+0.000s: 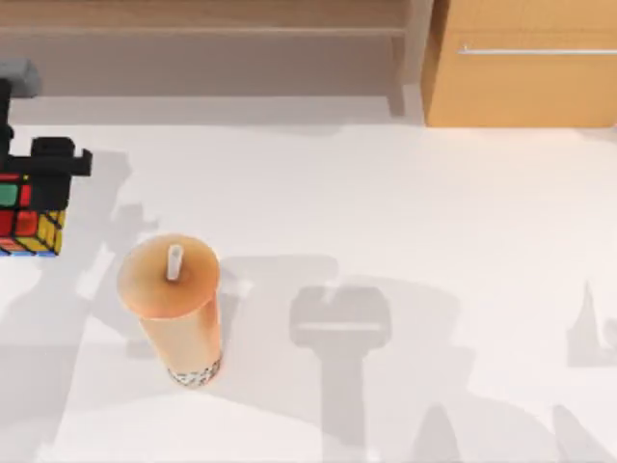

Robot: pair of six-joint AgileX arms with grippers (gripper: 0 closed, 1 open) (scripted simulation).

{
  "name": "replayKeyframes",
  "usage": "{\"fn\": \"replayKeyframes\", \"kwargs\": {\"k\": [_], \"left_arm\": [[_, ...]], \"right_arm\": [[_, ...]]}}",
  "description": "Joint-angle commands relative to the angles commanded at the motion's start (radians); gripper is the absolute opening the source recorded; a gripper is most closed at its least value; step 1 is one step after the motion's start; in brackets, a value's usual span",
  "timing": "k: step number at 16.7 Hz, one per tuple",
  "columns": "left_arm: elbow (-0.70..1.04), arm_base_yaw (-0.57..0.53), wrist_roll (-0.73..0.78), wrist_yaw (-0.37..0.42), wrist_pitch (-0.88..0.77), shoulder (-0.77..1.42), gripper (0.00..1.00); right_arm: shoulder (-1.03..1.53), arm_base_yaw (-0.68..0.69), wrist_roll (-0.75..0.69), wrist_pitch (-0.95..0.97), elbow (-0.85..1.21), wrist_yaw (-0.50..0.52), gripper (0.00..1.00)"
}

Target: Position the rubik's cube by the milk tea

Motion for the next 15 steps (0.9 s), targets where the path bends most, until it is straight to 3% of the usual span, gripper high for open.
{"fn": "replayKeyframes", "kwargs": {"k": [5,15], "left_arm": [[-0.138,0.015,0.001,0.036,-0.158,0.021,0.0],[-0.13,0.023,0.009,0.032,-0.136,-0.008,0.0]], "right_arm": [[0.0,0.0,0.0,0.0,0.0,0.0,1.0],[0.0,0.0,0.0,0.0,0.0,0.0,1.0]]}}
